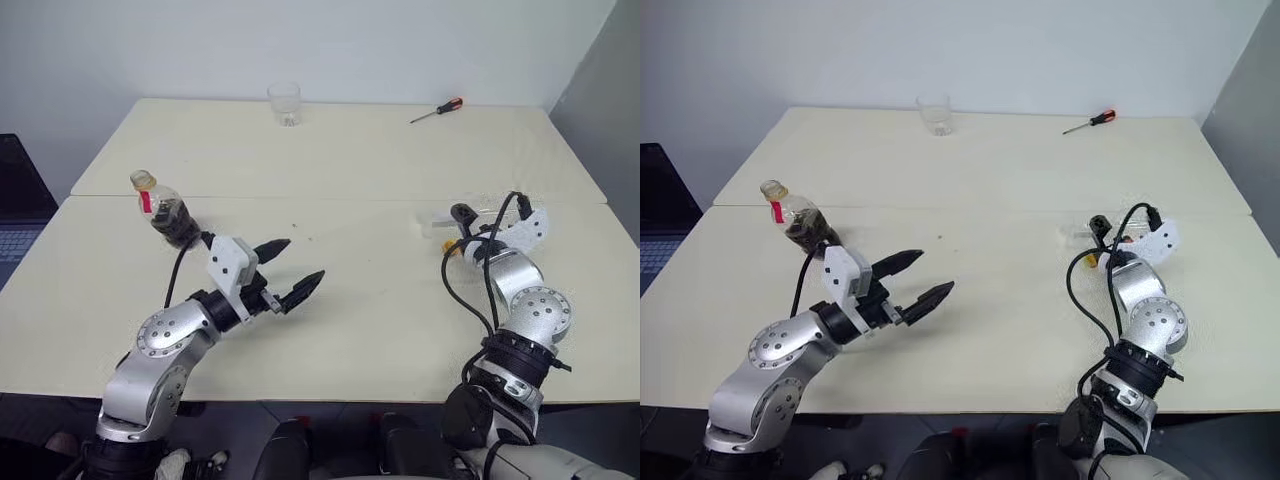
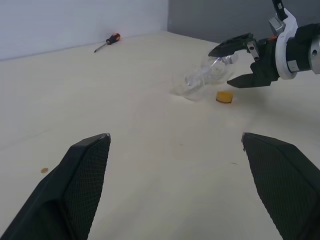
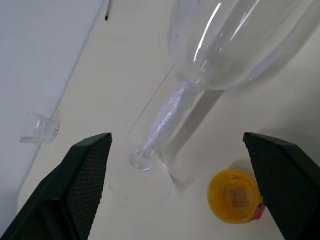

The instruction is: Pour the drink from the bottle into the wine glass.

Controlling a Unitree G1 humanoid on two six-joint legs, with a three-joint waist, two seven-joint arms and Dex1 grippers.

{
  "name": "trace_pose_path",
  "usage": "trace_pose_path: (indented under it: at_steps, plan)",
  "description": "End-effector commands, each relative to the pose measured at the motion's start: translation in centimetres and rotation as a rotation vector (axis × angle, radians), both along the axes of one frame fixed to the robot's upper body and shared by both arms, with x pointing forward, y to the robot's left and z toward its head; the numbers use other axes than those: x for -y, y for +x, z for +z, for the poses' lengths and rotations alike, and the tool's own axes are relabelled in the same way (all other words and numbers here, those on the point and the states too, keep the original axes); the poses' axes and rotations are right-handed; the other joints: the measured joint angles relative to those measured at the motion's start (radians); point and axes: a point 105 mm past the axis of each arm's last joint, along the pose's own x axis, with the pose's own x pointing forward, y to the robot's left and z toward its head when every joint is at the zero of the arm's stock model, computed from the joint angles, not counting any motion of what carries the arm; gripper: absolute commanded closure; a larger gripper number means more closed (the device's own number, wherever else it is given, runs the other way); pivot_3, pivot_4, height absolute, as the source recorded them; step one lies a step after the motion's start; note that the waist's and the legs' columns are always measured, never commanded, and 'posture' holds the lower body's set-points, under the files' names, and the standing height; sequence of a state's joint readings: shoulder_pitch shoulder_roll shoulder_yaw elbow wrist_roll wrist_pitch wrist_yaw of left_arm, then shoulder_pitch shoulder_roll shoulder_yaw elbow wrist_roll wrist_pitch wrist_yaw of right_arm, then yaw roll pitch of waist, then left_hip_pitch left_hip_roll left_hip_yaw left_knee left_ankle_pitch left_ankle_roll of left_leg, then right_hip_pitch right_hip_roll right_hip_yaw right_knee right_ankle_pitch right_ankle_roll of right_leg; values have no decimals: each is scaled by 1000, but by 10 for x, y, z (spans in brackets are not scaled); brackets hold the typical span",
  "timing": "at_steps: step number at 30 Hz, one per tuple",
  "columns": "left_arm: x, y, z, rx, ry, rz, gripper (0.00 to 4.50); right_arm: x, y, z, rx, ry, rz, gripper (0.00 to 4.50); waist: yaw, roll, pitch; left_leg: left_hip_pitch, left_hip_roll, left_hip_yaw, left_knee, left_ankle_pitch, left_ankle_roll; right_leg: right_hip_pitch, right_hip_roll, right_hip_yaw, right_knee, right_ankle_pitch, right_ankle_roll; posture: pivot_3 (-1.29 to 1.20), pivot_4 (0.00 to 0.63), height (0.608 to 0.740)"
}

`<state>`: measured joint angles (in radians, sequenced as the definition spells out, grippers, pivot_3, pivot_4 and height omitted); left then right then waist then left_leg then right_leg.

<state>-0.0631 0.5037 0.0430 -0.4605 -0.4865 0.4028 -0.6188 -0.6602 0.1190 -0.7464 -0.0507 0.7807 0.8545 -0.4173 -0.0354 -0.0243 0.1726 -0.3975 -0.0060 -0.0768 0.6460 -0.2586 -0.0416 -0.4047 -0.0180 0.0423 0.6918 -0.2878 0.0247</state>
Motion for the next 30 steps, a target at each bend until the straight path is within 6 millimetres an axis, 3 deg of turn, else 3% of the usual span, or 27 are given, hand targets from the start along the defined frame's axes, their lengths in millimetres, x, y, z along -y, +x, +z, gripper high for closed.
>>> trace_pose_path:
  at_steps: [1, 10, 30]
  plan:
    - [4, -7, 11, 53, -14, -8, 45, -4, 9, 18, 68, 62, -11, 0, -2, 1, 0, 0, 0, 0, 0, 0, 0, 0, 0, 0, 0, 0, 0, 0, 150, 740]
    - [5, -11, 10, 46, -22, -11, 45, -21, 25, 11, 65, 95, 28, 0, -7, 2, 0, 0, 0, 1, 0, 0, 0, 0, 0, 0, 0, 0, 0, 0, 150, 740]
    - [6, -4, 16, 55, -26, -9, 45, -14, 58, 0, 78, 120, -38, 0, -11, 2, 0, 0, 0, 2, 0, 0, 0, 0, 0, 0, 0, 0, 0, 0, 150, 740]
